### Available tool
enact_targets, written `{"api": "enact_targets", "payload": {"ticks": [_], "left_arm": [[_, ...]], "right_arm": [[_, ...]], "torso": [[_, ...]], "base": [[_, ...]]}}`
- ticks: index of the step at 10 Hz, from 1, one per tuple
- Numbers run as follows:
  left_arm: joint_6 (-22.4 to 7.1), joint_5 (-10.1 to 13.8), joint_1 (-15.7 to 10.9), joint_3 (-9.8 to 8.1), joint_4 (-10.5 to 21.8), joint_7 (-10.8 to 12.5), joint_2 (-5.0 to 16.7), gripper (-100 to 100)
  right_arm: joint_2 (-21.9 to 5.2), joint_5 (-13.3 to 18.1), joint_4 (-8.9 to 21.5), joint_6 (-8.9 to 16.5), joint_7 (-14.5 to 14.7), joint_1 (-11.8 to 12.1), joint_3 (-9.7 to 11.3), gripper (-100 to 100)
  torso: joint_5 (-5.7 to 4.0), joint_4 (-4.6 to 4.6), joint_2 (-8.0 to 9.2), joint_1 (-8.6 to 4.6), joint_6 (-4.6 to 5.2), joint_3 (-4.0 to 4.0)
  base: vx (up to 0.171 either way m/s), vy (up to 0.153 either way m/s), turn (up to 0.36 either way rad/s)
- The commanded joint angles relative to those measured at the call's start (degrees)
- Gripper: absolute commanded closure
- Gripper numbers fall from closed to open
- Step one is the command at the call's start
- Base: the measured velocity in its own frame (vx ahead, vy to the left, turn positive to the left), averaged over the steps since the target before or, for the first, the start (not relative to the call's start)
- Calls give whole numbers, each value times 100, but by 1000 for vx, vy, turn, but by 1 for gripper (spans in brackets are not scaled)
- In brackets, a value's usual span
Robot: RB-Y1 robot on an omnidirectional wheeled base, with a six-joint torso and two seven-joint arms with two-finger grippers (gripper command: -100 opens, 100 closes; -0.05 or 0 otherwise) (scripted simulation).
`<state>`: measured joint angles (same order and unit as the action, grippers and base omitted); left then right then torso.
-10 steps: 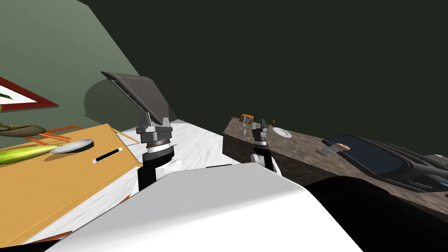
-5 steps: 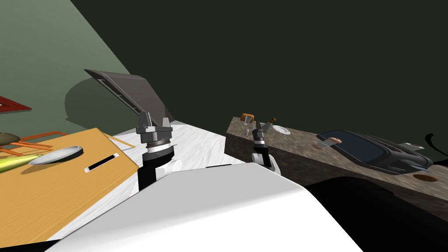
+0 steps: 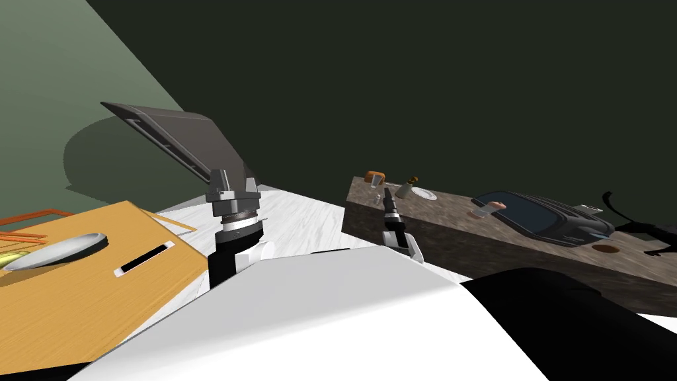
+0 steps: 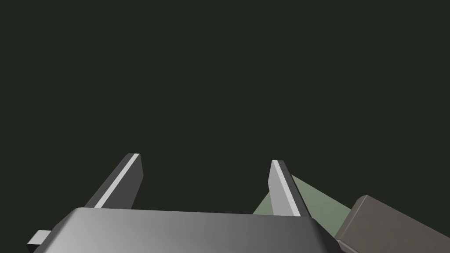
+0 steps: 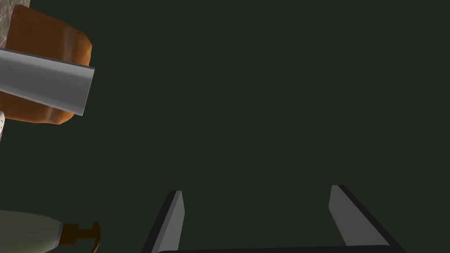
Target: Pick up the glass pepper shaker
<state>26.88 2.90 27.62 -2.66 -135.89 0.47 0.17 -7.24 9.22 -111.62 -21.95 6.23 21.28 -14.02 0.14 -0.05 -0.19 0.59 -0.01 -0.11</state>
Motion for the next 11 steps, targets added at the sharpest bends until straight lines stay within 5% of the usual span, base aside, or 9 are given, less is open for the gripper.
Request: {"api": "enact_targets", "payload": {"ticks": [1,11], "left_arm": [[0,0,0,0,0,0,0,0],[0,0,0,-1,0,0,1,0]], "right_arm": [[-28,192,240,172,200,-77,-146,-100],[-518,1186,1811,1131,1549,-467,-788,-100]], "torso": [[0,0,0,0,0,0],[-10,-2,-14,-49,-1,-8]], "base": [[8,151,-89],[55,87,-39]]}}
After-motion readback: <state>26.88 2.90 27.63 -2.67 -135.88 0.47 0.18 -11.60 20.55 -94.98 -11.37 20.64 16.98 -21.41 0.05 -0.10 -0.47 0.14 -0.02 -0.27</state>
